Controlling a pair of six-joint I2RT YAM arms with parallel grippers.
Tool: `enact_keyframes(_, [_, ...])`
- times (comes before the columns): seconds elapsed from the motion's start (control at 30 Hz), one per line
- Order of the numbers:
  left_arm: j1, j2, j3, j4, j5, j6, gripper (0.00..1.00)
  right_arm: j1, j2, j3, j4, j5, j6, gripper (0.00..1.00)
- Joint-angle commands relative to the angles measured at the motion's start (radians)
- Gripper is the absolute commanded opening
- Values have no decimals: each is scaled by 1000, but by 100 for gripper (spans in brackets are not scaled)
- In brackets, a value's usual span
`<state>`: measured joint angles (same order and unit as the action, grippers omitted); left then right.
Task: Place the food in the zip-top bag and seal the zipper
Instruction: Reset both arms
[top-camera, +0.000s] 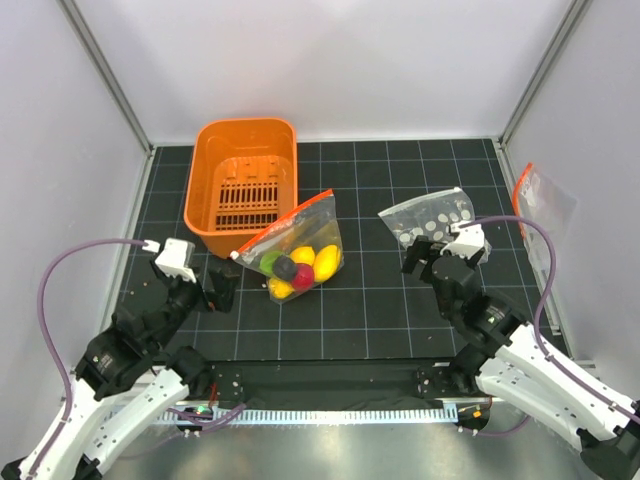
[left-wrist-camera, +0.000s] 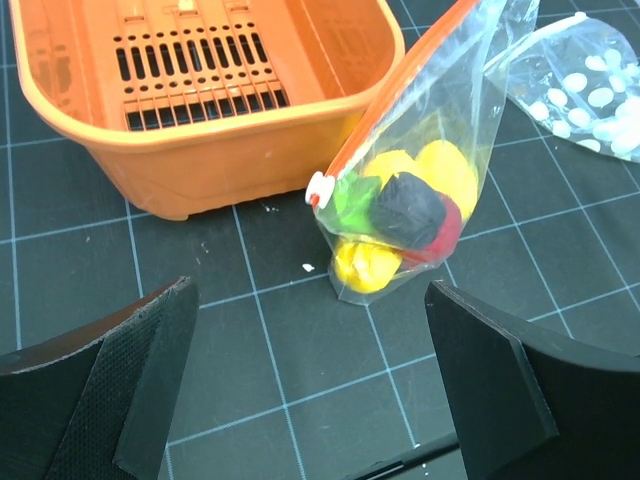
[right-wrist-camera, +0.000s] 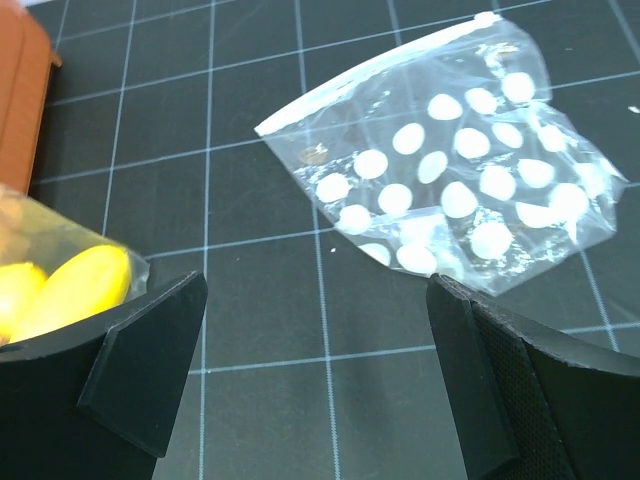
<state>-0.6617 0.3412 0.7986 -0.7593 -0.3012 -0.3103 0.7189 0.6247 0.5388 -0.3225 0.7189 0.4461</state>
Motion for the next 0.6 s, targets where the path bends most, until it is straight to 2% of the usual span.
enact_keyframes(0.0, [1,-27,-28,54,2,-4,100,4,-28,38,-29,82,34,100])
enact_keyframes(0.57, [1,27,-33,46,-7,-4,100,2,-33,70,-73,114,-15,99])
